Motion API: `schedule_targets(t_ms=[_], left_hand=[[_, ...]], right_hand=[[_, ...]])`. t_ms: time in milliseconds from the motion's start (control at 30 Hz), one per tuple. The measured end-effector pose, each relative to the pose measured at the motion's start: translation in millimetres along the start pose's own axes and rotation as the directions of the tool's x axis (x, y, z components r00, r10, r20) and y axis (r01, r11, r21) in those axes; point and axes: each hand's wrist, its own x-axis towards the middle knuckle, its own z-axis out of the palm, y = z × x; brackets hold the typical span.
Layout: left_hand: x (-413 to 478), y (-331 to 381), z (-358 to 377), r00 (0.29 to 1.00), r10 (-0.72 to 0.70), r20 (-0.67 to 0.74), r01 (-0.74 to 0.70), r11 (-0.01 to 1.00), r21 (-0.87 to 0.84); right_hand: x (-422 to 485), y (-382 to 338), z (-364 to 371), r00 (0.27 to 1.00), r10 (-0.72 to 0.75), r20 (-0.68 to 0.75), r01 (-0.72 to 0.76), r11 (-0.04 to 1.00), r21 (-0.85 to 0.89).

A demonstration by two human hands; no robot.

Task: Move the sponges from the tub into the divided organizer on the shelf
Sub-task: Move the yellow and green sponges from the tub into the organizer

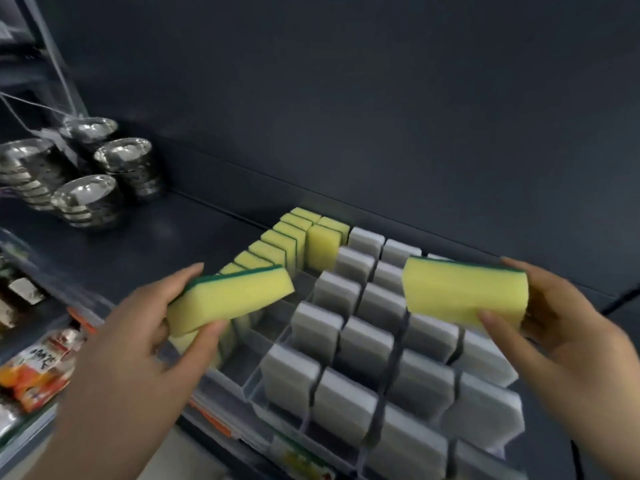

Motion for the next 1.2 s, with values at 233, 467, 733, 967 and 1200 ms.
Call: schedule_targets(t_ms=[233, 467, 733, 967, 1200], left_hand=[[92, -69, -9, 0.985, 0.098, 0.141, -0.072, 0.982, -0.177], [136, -94, -18, 0.933, 0.262, 0.247, -0.205, 0.951, -0.234], [168, -131, -28, 0.898, 0.334, 0.285, -0.237, 0.915, -0.326], [188, -168, -31, 0.907, 0.307, 0.289, -0.191, 0.91, -0.367], [195, -182, -36, 0.916, 0.276, 0.29, -0.162, 0.918, -0.362]], right_hand=[[37, -61, 59, 0.991, 0.047, -0.123, -0.078, 0.962, -0.263], [86, -83, 124, 0.993, 0.112, -0.036, -0.117, 0.894, -0.433], [136, -69, 170, 0.972, 0.233, 0.013, -0.185, 0.803, -0.566], [150, -64, 194, 0.927, 0.362, 0.1, -0.205, 0.711, -0.673], [162, -62, 212, 0.906, 0.404, 0.127, -0.205, 0.679, -0.705]])
